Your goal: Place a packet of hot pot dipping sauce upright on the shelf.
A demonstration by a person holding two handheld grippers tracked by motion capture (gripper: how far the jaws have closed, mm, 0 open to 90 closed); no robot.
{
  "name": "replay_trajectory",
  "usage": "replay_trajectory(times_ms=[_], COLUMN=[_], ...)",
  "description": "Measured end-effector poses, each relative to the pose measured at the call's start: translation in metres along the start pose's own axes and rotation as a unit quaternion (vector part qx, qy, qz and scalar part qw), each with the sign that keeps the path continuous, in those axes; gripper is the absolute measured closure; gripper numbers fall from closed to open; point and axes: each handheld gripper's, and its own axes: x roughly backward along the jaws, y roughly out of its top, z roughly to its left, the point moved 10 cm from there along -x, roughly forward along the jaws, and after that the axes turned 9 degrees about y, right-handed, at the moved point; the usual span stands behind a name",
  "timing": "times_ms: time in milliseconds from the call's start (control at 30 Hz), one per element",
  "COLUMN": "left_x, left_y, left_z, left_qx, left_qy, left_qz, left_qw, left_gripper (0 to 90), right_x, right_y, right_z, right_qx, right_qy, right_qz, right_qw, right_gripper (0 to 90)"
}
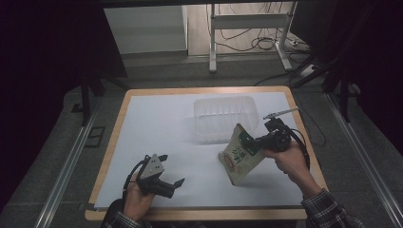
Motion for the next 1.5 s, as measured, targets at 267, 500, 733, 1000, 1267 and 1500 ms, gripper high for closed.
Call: replay_trajectory(times_ms=[267, 500, 733, 1000, 1267, 1500], left_x=[0.0, 0.0, 0.0, 0.0, 0.0, 0.0], left_y=[0.0, 0.0, 0.0, 0.0, -0.001, -0.001], left_z=[0.001, 0.002, 0.002, 0.002, 0.002, 0.002], left_qx=[0.001, 0.003, 0.002, 0.003, 0.003, 0.004], left_qy=[0.004, 0.005, 0.006, 0.006, 0.007, 0.007], left_qz=[-0.001, -0.001, 0.001, 0.002, 0.003, 0.004], left_qw=[1.0, 1.0, 1.0, 1.0, 1.0, 1.0], left_gripper=[0.0, 0.0, 0.0, 0.0, 0.0, 0.0], right_x=[0.025, 0.045, 0.058, 0.076, 0.088, 0.093], right_y=[0.012, 0.018, 0.021, 0.032, 0.044, 0.061], right_z=[-0.002, -0.002, -0.001, -0.009, -0.019, -0.032], right_qx=[-0.007, -0.024, -0.027, -0.032, -0.039, -0.049], right_qy=[-0.022, -0.017, -0.028, -0.046, -0.061, -0.071], right_qz=[-0.026, -0.049, -0.059, -0.081, -0.102, -0.122], right_qw=[0.9994, 0.9984, 0.9975, 0.9951, 0.9922, 0.9887], right_gripper=[89.0, 89.0, 89.0, 89.0, 89.0, 89.0])
